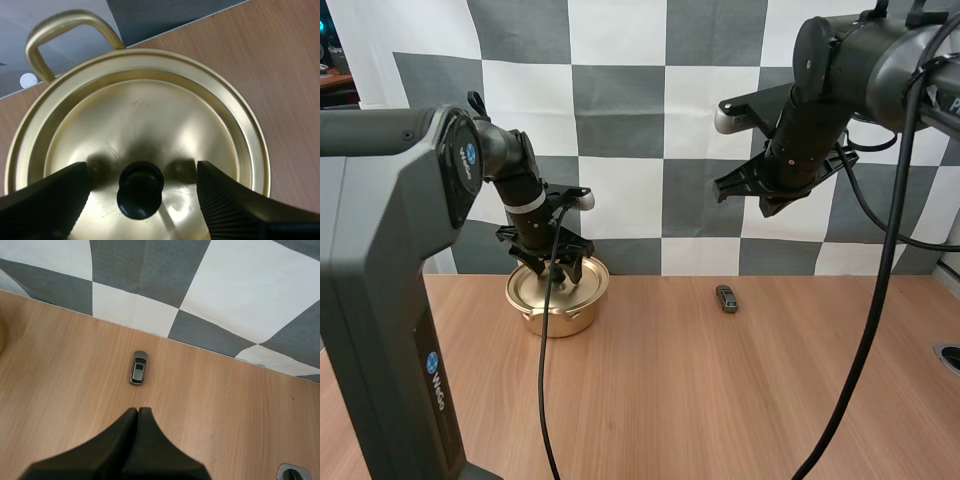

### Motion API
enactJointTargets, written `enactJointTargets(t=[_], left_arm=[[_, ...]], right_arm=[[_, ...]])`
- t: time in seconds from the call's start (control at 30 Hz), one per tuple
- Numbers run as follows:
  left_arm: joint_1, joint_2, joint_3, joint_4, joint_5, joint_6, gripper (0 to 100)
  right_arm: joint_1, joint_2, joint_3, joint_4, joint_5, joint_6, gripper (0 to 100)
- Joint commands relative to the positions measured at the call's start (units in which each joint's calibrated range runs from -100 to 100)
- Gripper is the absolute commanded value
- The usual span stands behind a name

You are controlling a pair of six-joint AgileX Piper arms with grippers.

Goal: Open the pot, put the car inside, and close it

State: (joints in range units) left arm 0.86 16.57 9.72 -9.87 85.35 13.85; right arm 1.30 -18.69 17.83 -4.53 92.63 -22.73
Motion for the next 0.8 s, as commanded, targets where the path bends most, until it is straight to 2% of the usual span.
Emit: enactJointTargets(t=[0.0,0.1,0.13,0.2,0.27,0.3,0.77], left_arm=[[0.02,0.1,0.1,0.0,0.1,0.0,100],[0.02,0.1,0.1,0.0,0.1,0.0,100],[0.02,0.1,0.1,0.0,0.1,-0.1,94],[0.02,0.1,0.1,0.0,0.1,-2.1,53],[0.02,0.1,0.1,0.7,-0.5,-4.3,6],[0.02,0.1,0.1,1.1,-0.5,-4.8,0],[0.02,-2.3,-0.3,2.9,-1.7,-5.0,1]], right_arm=[[0.0,0.0,0.1,0.0,-0.1,0.0,0],[0.0,0.0,0.1,0.0,-0.1,0.0,0],[0.0,0.0,0.1,0.0,-0.1,0.0,0],[0.0,0.0,0.1,0.0,-0.1,0.0,0],[0.0,0.0,0.1,0.0,-0.1,0.0,0],[0.0,0.0,0.1,0.0,-0.1,0.0,0],[0.0,0.0,0.1,0.0,-2.2,0.4,0]])
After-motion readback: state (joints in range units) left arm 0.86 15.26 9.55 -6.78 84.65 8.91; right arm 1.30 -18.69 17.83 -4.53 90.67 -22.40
